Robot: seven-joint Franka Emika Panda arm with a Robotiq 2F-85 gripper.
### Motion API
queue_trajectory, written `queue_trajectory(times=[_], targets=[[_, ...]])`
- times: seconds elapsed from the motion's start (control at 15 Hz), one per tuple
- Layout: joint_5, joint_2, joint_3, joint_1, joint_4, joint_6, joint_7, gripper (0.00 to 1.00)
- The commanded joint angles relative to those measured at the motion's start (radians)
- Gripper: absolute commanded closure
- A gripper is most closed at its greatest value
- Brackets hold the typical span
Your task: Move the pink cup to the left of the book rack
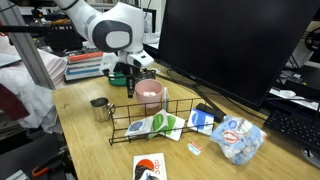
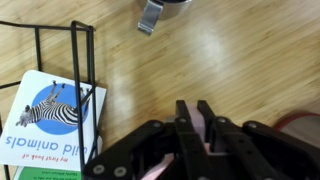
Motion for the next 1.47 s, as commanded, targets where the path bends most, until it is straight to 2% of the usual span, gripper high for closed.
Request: queue_trajectory(times=[0.0, 0.53, 0.6, 0.73, 1.2, 1.4], targets=[[0.025, 0.067, -0.016, -0.001, 0.057, -0.027, 0.020, 0.96], [0.010, 0.127, -0.040, 0.010, 0.090, -0.026, 0.087, 0.96], [0.008, 0.126, -0.040, 0.011, 0.090, -0.031, 0.089, 0.60], [0.001, 0.123, -0.040, 0.014, 0.088, -0.036, 0.095, 0.54], [-0.016, 0.073, -0.036, 0.030, 0.057, -0.039, 0.085, 0.04], [-0.023, 0.024, -0.029, 0.038, 0.036, -0.035, 0.076, 0.00]])
